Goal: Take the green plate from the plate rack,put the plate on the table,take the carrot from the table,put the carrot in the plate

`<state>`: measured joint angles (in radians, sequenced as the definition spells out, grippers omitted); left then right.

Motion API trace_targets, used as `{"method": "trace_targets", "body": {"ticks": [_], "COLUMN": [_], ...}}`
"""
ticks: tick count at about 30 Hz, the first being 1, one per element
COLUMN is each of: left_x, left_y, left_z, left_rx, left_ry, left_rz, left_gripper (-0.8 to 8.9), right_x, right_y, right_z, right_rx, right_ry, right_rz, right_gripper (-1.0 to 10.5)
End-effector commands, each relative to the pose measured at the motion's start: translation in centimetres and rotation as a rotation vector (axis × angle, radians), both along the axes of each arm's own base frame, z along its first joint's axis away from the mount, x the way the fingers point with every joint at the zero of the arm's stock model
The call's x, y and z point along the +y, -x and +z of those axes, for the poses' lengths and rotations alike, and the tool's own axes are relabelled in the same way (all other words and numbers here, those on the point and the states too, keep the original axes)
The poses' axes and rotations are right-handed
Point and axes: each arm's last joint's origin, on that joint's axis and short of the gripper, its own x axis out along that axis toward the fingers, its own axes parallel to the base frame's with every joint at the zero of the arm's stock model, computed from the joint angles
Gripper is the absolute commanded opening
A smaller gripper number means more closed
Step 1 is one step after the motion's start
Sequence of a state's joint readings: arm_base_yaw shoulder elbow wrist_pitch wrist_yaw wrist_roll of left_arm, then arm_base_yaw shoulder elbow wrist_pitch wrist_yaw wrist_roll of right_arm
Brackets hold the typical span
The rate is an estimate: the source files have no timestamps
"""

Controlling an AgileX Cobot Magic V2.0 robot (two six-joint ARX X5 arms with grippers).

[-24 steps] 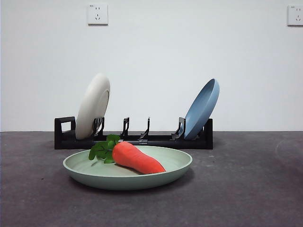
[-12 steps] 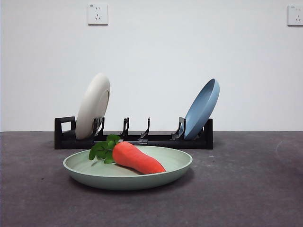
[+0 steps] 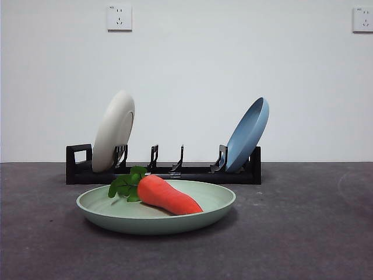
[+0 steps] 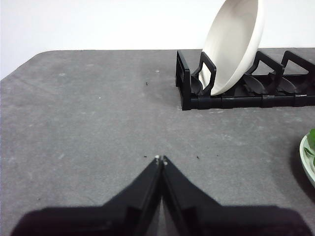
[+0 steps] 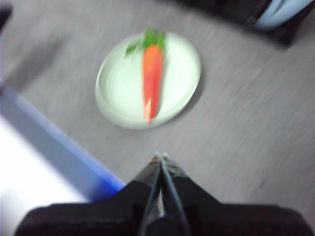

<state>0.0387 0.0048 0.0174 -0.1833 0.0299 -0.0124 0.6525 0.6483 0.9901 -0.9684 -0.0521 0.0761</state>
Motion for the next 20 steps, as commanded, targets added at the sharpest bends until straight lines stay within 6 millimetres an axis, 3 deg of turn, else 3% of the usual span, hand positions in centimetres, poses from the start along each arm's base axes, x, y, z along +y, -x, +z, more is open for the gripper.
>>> {"method": "trace_targets", "body": {"ticks": [1,7,13,20], "left_x": [0.0,0.0,0.0,0.0], "left_y": [-0.1,-0.1,-0.1,-0.1], "left_z": [-0.4,-0.4,-0.4,-0.4], "left_rx": [0.007,0.007,0.007,0.007], "left_ry": [0.008,0.008,0.008,0.007], "left_rz": [0.006,0.006,0.006,0.005], "left_gripper": [-0.03,-0.03,-0.03,-0.03], "right_x": [-1.3,-3.2,-3.6,-3.6], "right_y": [0.2,0.4,-0.6,-1.0], "right_z": [0.5,-1.0,-6.1,-12.5], "right_rx": [-0.152,-0.438,-0.6,-0.57], "right_ry": [-0.066,-0.126,-0.134,-0.15], "right_rz": [-0.082,-0.204,-0.214,-0.238], "right_gripper": [0.0,0.0,0.0,0.0]}}
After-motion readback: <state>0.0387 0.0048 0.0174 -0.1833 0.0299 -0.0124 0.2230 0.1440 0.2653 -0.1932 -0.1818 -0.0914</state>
